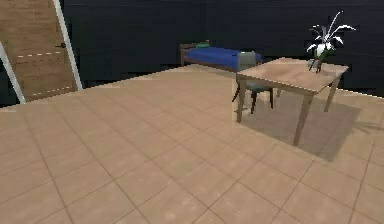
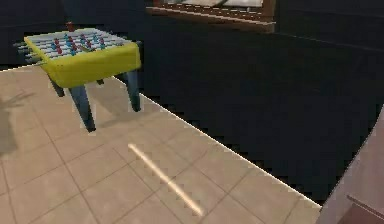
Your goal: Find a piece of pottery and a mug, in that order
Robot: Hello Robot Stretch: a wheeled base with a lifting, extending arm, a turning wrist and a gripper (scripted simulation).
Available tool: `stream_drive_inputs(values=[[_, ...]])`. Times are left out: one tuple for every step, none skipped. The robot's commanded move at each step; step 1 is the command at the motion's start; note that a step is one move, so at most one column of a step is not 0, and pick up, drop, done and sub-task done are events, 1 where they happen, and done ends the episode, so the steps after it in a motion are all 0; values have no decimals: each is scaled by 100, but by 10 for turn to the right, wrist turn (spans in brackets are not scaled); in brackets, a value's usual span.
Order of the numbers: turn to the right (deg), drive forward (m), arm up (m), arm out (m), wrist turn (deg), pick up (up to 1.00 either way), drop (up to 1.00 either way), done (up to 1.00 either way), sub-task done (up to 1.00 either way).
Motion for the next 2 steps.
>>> stream_drive_inputs(values=[[0,100,0,0,0,0,0,0,0],[-30,0,0,0,0,0,0,0,0]])
